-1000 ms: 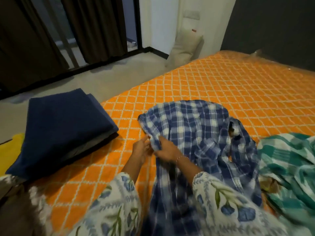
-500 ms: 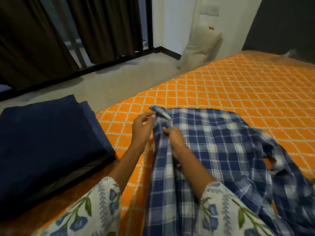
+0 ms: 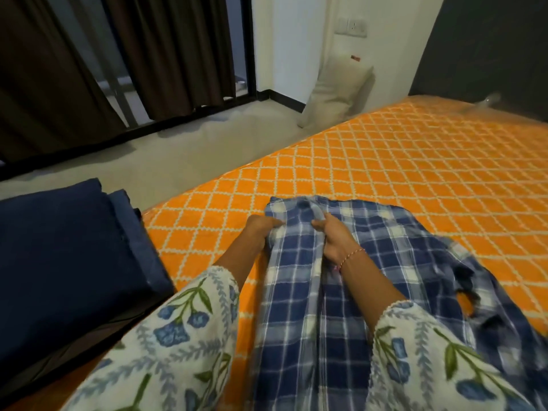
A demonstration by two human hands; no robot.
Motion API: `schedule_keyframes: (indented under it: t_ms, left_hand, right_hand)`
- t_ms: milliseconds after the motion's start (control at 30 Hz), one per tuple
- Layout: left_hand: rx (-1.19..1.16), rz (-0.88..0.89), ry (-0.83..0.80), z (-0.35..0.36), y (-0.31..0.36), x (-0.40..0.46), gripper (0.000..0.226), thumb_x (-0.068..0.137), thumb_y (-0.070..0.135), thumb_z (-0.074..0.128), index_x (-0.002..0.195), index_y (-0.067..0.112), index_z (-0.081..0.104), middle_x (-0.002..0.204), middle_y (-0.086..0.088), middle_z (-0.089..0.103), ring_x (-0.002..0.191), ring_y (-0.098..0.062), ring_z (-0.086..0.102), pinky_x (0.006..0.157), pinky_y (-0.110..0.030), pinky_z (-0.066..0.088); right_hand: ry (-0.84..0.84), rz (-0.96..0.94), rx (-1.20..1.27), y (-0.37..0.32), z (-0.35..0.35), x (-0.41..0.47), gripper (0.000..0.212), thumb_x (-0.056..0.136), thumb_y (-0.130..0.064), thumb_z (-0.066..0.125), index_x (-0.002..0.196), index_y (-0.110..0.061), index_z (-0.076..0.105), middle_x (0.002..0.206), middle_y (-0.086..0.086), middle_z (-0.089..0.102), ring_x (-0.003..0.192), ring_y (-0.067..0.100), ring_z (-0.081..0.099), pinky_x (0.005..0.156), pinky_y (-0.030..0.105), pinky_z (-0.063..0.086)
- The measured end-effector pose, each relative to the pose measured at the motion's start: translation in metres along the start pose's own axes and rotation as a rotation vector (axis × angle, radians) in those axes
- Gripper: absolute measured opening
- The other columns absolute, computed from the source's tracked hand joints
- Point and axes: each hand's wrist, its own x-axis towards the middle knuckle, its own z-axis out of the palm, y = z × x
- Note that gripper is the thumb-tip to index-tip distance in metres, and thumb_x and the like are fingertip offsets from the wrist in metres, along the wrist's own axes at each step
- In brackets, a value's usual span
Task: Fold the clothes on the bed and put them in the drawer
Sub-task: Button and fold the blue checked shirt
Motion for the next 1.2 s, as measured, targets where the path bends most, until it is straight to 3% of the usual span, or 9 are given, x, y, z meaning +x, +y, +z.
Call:
schedule_keyframes:
  t_ms: [100,200,433,533,733,833,1000,1133,1200]
  left_hand:
    - [-0.174,0.064,0.063,-0.007,0.0,0.007,0.008,0.091,0.007,0.06,0.097,0.002,0.061,0.101,-0.014,0.061,0.086,-0.029,0.059,0.076,-0.042,0.052]
    - [-0.261,0.048,-0.006,-0.014,-0.01,0.009,0.028,0.094,0.004,0.053,0.122,0.002,0.051,0.108,-0.016,0.058,0.081,-0.021,0.057,0.065,-0.031,0.048]
    - [-0.387,0.073,-0.016,-0.024,-0.029,-0.021,0.044,0.098,0.0,0.042,0.141,0.0,0.031,0.13,-0.022,0.049,0.117,-0.029,0.052,0.077,-0.029,0.049]
    - [-0.38,0.011,0.001,-0.039,-0.046,-0.051,0.017,0.098,0.001,0.044,0.113,0.0,0.051,0.122,-0.019,0.054,0.107,-0.023,0.056,0.075,-0.027,0.05]
    - [-0.437,-0.076,0.073,-0.059,-0.103,-0.132,0.023,0.097,0.001,0.047,0.12,0.0,0.048,0.102,-0.013,0.059,0.09,-0.019,0.058,0.072,-0.027,0.049]
    - [-0.328,-0.105,0.101,-0.064,-0.126,-0.166,0.019,0.094,-0.003,0.048,0.113,0.003,0.05,0.088,-0.009,0.057,0.079,-0.019,0.056,0.066,-0.029,0.046]
    - [0.072,-0.056,0.161,-0.065,-0.156,-0.214,0.023,0.087,0.001,0.062,0.109,0.003,0.054,0.087,-0.007,0.054,0.077,-0.024,0.052,0.066,-0.038,0.044]
    - [0.201,-0.037,0.184,-0.06,-0.173,-0.257,0.021,0.089,0.011,0.061,0.104,0.011,0.047,0.097,-0.011,0.055,0.09,-0.031,0.055,0.077,-0.042,0.047]
    - [0.322,-0.024,0.181,-0.06,-0.185,-0.277,0.016,0.092,0.019,0.057,0.102,0.011,0.046,0.086,-0.004,0.049,0.076,-0.021,0.049,0.068,-0.036,0.041]
  right_hand:
    - [0.041,-0.062,-0.045,0.001,0.005,0.012,0.056,0.096,0.009,0.037,0.147,-0.014,0.032,0.137,0.014,0.047,0.111,0.03,0.055,0.09,0.043,0.049]
    - [0.186,-0.056,-0.103,0.015,0.002,0.019,0.072,0.094,0.01,0.042,0.152,-0.024,0.015,0.151,0.015,0.032,0.125,0.035,0.048,0.101,0.047,0.043]
    - [0.213,-0.124,-0.193,0.012,0.007,-0.001,0.076,0.096,0.008,0.036,0.152,-0.025,-0.002,0.155,0.013,0.025,0.121,0.033,0.051,0.098,0.048,0.046]
    - [0.328,-0.119,-0.2,0.024,-0.004,-0.035,0.066,0.094,0.003,0.039,0.15,-0.024,0.017,0.122,0.013,0.054,0.07,0.016,0.057,0.055,0.028,0.051]
    - [0.212,-0.017,-0.165,0.074,-0.019,-0.146,0.02,0.093,0.001,0.049,0.103,-0.016,0.051,0.085,0.006,0.057,0.073,0.015,0.056,0.067,0.028,0.052]
    - [0.119,0.053,-0.438,0.098,-0.03,-0.181,0.006,0.092,-0.008,0.055,0.091,-0.014,0.055,0.073,0.005,0.051,0.061,0.016,0.048,0.048,0.025,0.046]
    - [0.12,-0.016,-0.729,0.111,-0.04,-0.223,0.045,0.088,-0.005,0.06,0.052,-0.016,0.036,0.05,0.002,0.033,0.05,0.017,0.031,0.052,0.026,0.027]
    - [0.351,-0.198,-0.892,0.102,-0.046,-0.264,0.013,0.099,-0.017,0.048,0.105,-0.012,0.059,0.08,0.013,0.059,0.064,0.026,0.051,0.052,0.028,0.035]
    - [0.294,-0.259,-1.13,0.108,-0.052,-0.281,0.042,0.099,-0.022,0.046,0.139,-0.01,0.04,0.128,0.017,0.054,0.109,0.033,0.055,0.078,0.04,0.049]
